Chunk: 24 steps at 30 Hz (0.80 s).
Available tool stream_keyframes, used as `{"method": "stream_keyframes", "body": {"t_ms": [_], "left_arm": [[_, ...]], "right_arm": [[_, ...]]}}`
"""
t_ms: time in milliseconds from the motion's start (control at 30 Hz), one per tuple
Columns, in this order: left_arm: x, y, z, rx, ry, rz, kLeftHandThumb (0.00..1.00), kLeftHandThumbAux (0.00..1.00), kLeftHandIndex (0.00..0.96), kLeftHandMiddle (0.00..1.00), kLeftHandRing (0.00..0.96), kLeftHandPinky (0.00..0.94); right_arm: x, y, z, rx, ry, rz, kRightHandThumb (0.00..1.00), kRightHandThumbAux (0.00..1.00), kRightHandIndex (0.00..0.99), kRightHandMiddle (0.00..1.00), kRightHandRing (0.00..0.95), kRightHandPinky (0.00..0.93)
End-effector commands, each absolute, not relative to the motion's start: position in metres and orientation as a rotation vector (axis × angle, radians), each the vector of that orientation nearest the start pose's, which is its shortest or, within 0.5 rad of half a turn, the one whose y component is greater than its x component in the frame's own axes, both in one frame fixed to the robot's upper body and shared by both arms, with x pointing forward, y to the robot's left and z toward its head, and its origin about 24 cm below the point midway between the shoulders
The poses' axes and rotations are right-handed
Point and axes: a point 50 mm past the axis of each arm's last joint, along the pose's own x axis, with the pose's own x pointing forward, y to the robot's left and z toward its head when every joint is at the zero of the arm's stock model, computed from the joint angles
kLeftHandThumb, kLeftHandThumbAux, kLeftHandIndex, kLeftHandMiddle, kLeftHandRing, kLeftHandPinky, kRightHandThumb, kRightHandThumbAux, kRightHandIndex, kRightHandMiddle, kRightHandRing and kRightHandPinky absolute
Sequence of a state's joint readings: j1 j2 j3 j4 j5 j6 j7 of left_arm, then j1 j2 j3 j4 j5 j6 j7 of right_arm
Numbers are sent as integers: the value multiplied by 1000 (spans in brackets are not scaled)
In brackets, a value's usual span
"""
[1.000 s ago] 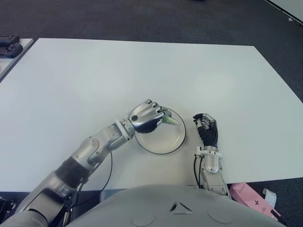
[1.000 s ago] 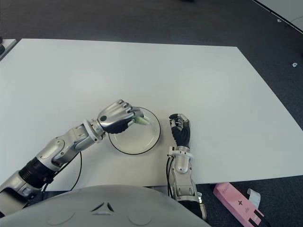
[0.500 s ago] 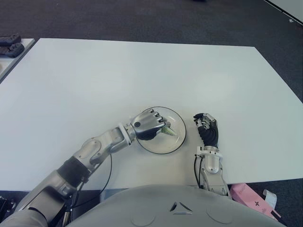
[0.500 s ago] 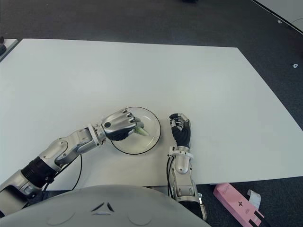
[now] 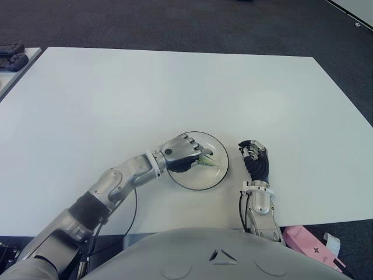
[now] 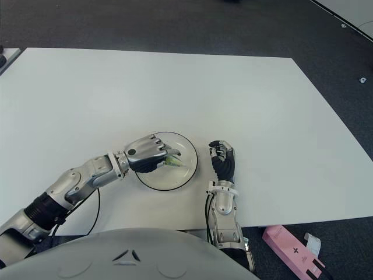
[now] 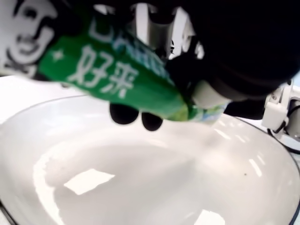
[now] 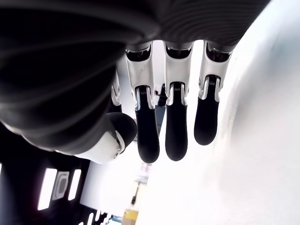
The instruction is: Put the toothpaste on the table into the plate.
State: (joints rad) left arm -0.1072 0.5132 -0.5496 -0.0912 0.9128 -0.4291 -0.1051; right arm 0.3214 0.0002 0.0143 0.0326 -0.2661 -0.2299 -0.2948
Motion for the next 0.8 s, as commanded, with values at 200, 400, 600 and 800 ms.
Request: {"method": "stream_keyframes", "body": {"t_ms": [200,400,600,800], "left_arm": [[214,87,58,1355,-644,-891,8,443,0,0,0,0],[214,89,59,1366,-639,-870,18,431,0,0,0,0],[215,89,60,1370,-625,-859,25,423,0,0,0,0],[214,90,60,1373,-625,-846,29,420,0,0,0,0]], "right_arm": [[179,-174,-10,-267,97,-303,706,725,426,460,441,441],[179,-174,-10,-271,94,-307,706,725,425,464,445,452],[180,-174,-11,-268,96,-303,705,726,424,467,451,450],[180,-174,-11,-272,95,-294,705,727,423,463,445,439]]}}
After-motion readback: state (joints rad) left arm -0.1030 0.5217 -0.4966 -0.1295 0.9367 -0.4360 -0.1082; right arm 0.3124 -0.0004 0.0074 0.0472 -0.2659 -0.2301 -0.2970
